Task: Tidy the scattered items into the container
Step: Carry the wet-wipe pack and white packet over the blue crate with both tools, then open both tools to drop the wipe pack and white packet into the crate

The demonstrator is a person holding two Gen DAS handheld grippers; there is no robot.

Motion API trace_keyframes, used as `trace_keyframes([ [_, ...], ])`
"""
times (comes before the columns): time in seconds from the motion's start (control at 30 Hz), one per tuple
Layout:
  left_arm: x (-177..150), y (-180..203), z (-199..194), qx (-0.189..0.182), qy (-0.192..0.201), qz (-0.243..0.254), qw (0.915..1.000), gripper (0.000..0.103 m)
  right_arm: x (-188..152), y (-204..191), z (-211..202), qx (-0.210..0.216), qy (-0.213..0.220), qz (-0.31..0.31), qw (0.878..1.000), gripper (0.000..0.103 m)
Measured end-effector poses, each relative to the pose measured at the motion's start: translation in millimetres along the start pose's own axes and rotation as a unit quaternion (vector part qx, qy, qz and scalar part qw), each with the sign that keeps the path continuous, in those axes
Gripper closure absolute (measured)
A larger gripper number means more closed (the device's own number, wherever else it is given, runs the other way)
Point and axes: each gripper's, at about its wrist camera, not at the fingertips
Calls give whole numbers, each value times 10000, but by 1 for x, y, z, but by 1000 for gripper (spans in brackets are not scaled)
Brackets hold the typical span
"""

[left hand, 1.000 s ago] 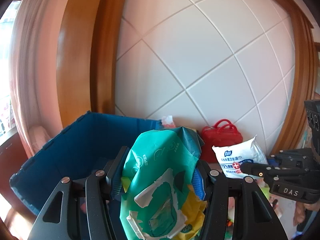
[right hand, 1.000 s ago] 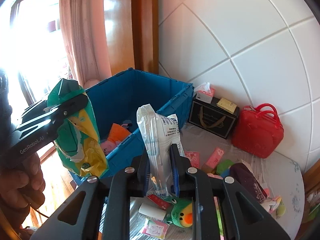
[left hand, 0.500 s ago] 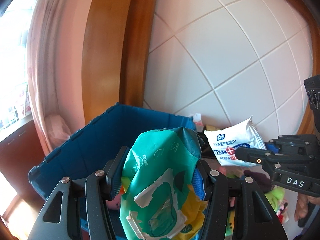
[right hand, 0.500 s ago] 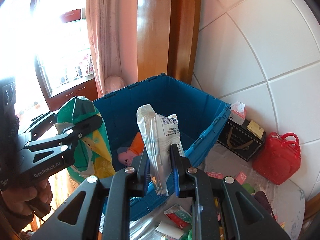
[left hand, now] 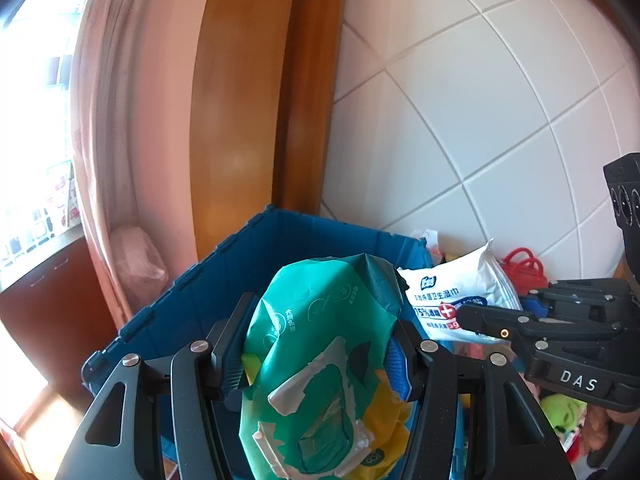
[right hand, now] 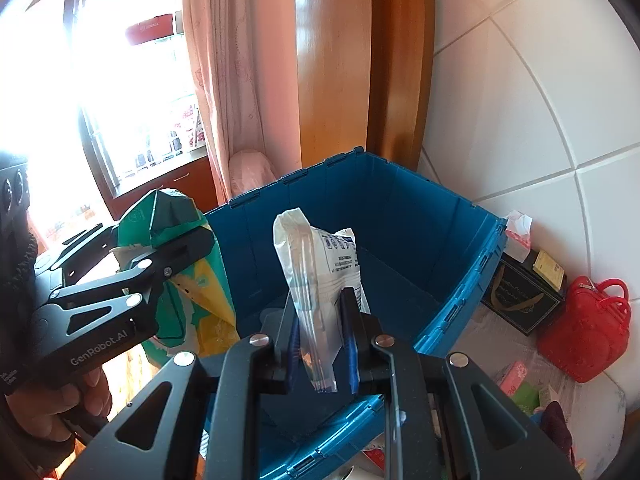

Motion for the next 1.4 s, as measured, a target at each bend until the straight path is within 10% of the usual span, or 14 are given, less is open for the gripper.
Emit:
trace_keyframes([
  [0.8,-11,-21,15,60,-29,-166,9998,40,16,-17,29,113,-80,-101,9999,85],
  [0.83,-10,-21,14,114,17,-170,9998,35,18,-18,28,65,-28,-145,9999,80],
  [0.93,-6,-28,14,377,25,-242,9990,13,18,-19,22,-251,166,-188,9994,6],
  [0.97,-5,-32,15,312,-18,-305,9990,0,18,-17,19,-308,232,-155,9991,0],
  [1.4,-11,-22,5,349,-46,-238,9991,1,6,-5,1,-178,262,163,9994,0],
])
Point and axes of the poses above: each gripper's, at about its wrist camera, not at the fingertips, and z roughly the way its jaws point, y to its right, x to its top, and after that the axes turned 4 degrees about -z, right-handed
